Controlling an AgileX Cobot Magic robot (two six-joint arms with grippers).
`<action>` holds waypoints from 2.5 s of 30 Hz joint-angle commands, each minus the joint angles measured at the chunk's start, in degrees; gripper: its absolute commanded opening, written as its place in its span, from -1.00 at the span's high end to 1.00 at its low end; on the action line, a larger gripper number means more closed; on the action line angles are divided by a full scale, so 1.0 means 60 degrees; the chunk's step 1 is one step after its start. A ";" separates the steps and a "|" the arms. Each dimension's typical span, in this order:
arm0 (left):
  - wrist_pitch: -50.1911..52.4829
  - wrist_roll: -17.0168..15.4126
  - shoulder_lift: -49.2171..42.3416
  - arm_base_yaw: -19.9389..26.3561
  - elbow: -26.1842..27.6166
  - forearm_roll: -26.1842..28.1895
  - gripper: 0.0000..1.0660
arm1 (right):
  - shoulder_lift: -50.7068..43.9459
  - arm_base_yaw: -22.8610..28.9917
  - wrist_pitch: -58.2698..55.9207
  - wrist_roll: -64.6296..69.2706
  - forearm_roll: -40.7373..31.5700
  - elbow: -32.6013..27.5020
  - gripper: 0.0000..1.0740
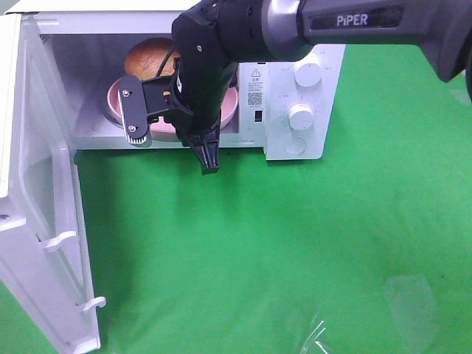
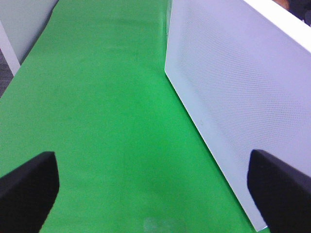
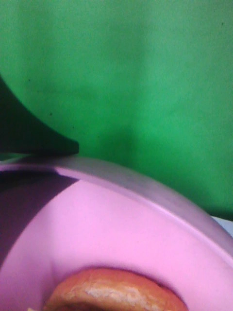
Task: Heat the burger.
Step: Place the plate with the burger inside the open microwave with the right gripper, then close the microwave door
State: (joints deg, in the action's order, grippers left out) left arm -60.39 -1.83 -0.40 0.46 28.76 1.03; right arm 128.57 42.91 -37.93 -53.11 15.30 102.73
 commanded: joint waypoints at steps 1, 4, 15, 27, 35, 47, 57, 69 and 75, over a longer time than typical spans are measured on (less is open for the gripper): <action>0.0124 0.0019 -0.0191 0.0000 -0.0029 0.0000 -0.83 | 0.0010 -0.0029 0.0411 0.0210 0.0306 0.0497 1.00; 0.0124 0.0019 -0.0191 0.0000 -0.0029 0.0000 -0.83 | 0.0325 -0.0038 0.0267 0.0439 0.0573 0.1070 1.00; 0.0124 0.0019 -0.0191 0.0000 -0.0029 0.0000 -0.83 | 0.1041 -0.0220 0.0277 0.0563 0.0592 0.2091 1.00; 0.0124 0.0010 -0.0191 0.0000 -0.0029 -0.0086 -0.83 | 0.1346 -0.0220 0.0840 0.0525 0.0621 0.2235 1.00; 0.0124 0.0010 -0.0191 0.0000 -0.0029 -0.0086 -0.83 | 0.1356 -0.0220 0.0993 0.0497 0.0621 0.2235 1.00; 0.0124 0.0010 -0.0191 0.0000 -0.0029 -0.0086 -0.83 | 0.1356 -0.0220 0.1003 0.0993 0.0659 0.2235 0.70; 0.0124 0.0010 -0.0191 0.0000 -0.0029 -0.0086 -0.83 | 0.1327 -0.0220 0.0926 0.1070 0.0640 0.1900 0.11; 0.0124 0.0019 -0.0191 0.0000 -0.0029 -0.0086 -0.83 | 0.0411 -0.0220 0.1442 0.1070 0.0621 0.0477 -0.10; 0.0124 0.0019 -0.0191 0.0000 -0.0029 -0.0086 -0.83 | -0.0057 -0.0220 0.1576 0.1070 0.0621 -0.0286 -0.26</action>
State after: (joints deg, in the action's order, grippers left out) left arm -60.39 -1.83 -0.40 0.46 28.76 0.40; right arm 129.03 41.83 -28.71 -47.27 18.91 101.18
